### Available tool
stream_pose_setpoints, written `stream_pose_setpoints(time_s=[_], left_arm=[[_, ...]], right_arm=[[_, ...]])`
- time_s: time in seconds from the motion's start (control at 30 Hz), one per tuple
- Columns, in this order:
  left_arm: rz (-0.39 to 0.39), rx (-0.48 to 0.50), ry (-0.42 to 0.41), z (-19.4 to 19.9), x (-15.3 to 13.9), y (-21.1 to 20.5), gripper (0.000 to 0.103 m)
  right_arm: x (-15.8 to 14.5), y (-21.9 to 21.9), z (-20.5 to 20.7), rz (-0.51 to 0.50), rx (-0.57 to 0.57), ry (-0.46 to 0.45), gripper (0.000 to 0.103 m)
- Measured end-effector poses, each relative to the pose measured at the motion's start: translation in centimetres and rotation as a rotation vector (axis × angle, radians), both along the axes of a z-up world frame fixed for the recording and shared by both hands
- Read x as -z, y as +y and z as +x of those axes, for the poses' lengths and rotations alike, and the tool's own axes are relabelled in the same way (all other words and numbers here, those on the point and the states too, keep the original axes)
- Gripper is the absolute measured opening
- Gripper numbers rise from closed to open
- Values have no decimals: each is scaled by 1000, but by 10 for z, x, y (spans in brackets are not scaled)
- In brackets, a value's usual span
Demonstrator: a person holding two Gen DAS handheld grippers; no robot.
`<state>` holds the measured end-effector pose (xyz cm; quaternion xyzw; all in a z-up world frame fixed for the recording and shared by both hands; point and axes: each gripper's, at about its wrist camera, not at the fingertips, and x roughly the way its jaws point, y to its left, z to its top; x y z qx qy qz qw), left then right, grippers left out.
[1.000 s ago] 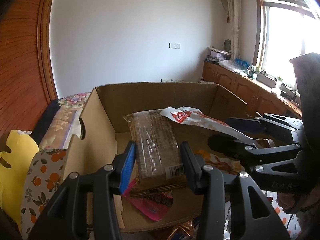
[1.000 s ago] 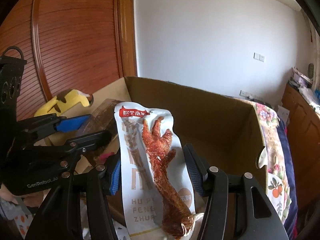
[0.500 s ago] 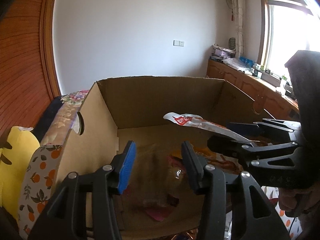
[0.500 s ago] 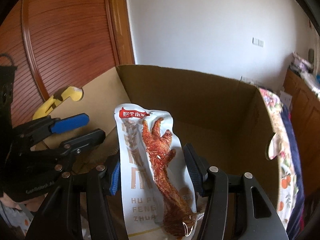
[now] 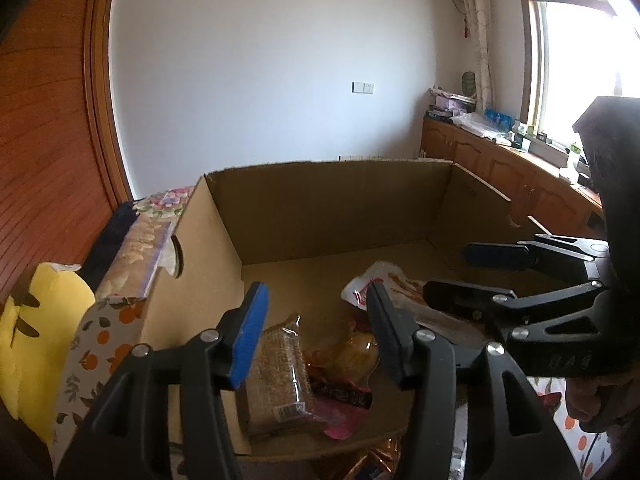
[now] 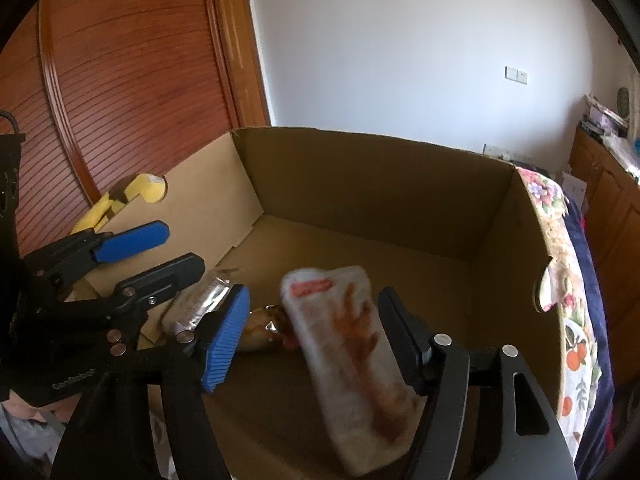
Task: Organize snacks
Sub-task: 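Open the right tool to drop the chicken-feet packet and withdraw both tools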
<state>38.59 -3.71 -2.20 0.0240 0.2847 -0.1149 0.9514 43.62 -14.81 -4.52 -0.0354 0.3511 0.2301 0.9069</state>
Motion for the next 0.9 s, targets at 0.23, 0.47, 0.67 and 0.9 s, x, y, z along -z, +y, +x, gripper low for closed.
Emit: stream_pose_setpoints(time_s=[0.23, 0.47, 0.67, 0.9], left_arm=[[5, 2, -34, -27, -21, 7, 54], [7, -2, -62, -66, -40, 22, 58], [21, -15, -47, -99, -38, 40, 59], [25, -33, 16, -132, -8, 56, 60]], right_arm=[[-21, -14, -28, 24, 25, -25, 68], [-44, -29, -70, 42, 51, -51, 68], [-50, -33, -114, 44, 57, -56, 68], [-22, -30, -159, 29, 63, -19, 68]])
